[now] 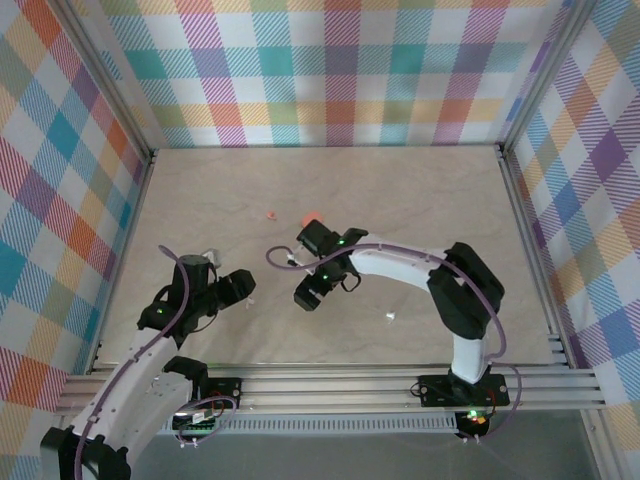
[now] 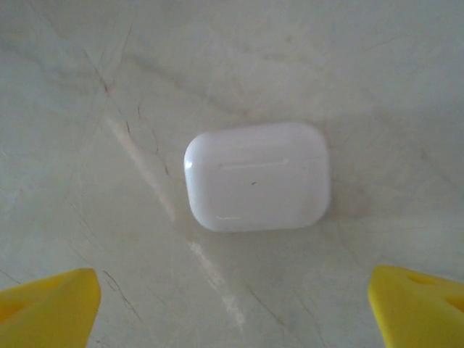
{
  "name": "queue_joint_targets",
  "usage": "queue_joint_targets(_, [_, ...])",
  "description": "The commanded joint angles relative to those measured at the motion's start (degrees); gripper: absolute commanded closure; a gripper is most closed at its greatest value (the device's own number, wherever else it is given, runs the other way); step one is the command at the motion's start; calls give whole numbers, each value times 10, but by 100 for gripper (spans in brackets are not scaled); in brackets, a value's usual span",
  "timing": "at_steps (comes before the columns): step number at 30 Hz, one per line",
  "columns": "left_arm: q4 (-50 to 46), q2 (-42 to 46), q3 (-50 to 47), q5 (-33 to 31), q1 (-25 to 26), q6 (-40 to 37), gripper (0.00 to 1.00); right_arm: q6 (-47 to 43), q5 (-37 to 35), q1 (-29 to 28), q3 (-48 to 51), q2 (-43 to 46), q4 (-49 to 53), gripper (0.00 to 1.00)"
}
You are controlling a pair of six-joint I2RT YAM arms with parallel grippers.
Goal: Insert wireless bluetooth earbuds into charging case
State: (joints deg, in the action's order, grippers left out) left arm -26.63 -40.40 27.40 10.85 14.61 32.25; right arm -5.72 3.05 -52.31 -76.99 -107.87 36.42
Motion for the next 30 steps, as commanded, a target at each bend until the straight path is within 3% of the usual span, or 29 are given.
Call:
queue_joint_targets(1, [-37,6,-8,-14,4,12,34,-31,-36,-9,-44,-29,78,1])
queue_joint_targets(10, [-26,-26,3,-6,4,12,33,-20,-83,-22,-143,-111,120,0])
queue_joint_targets(18, [-46,-8,1,-10,4,4,32,-23,-61,-22,-203,-163,137,1])
queue_joint_targets(30, [-54,-4,3,-10,4,1,31,-7,-46,-22,-223,-193,163,26])
